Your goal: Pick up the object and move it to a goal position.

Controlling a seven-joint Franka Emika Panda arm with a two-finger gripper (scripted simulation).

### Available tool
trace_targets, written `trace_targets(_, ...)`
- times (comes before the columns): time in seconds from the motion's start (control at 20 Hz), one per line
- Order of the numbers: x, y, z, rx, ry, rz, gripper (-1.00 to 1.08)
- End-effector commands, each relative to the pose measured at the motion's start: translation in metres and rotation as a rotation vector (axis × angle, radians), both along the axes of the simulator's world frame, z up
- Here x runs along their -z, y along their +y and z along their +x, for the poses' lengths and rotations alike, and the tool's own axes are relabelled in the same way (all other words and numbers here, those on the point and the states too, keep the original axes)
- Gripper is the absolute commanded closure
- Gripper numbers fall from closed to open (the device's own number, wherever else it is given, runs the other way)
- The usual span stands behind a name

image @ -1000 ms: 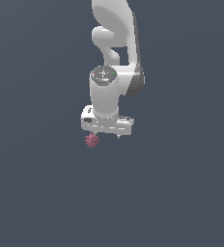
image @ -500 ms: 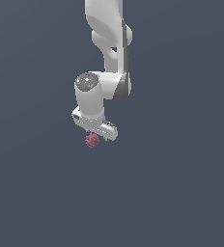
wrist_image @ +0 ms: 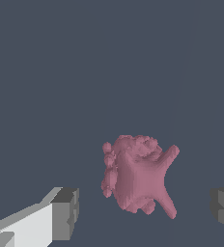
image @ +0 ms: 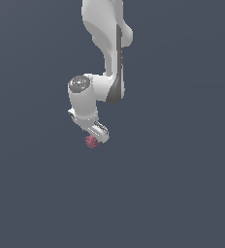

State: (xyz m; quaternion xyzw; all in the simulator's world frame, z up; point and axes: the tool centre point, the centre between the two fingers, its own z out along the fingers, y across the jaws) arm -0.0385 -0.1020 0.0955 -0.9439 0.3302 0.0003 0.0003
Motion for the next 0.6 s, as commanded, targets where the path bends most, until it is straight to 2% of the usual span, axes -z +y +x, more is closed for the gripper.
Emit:
trace_targets(0.0,0.002,-0.003,-0.002,0.022,0.0,-0.001,-0.92)
trace_targets(0.3,0.005,-0.003,-0.002,0.02,0.0,-0.001,-0.92)
trace_targets(0.55,0.023,-0.003,-0.003,0.023,0.0,-0.001,-0.92)
